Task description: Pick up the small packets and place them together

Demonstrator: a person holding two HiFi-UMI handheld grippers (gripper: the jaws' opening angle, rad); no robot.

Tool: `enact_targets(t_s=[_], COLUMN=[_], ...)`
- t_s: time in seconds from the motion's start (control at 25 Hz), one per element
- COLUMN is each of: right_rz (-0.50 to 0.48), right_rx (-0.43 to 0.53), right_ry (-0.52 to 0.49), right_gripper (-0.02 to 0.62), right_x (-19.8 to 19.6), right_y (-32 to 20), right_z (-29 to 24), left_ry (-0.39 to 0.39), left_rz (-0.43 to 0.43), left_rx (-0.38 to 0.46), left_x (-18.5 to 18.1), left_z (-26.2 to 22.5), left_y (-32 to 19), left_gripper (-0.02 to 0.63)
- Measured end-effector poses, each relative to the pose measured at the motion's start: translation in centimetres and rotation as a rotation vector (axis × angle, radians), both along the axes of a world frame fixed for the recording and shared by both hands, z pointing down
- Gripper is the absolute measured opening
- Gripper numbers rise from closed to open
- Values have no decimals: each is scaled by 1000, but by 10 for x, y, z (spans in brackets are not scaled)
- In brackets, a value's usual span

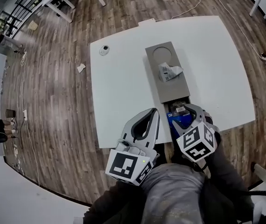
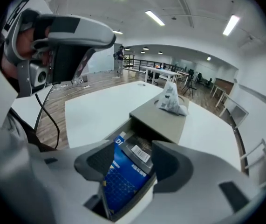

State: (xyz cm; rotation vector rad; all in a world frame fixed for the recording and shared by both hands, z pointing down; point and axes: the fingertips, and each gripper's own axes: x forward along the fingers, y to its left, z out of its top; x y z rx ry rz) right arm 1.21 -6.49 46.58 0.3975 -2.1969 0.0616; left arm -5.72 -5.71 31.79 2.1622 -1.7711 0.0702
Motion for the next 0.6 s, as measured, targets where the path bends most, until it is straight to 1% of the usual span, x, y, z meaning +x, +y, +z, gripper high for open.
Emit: enact_targets(t_s=[0.2,0.4,0.44,0.52,0.56,0.6], right_rz=[-41,-64,-67,-61,-53,-47], right_rx=[-62,-101,-105,-96,-86,-75], right_ry=[117,245,256,255,249,246], right_gripper=[253,250,223,141,55,8], right_x=[-8,-8,-8,-9,-9,-9], right_y=[-1,1,0,-5,-8,-11], right_z=[28,41,40,38,38,39], left_ry=[17,65,73,84,87,88], left_rz=[-17,-2,3,14,19,23], left_rx=[-14,-45,-49,-55,-57,-59], left_x=[-26,-38,-39,-41,-42,-43], left_z=[8,25,28,32,35,37], left_y=[-12,-22,-25,-29,-31,-33], left_gripper=[3,3,3,3,3,3])
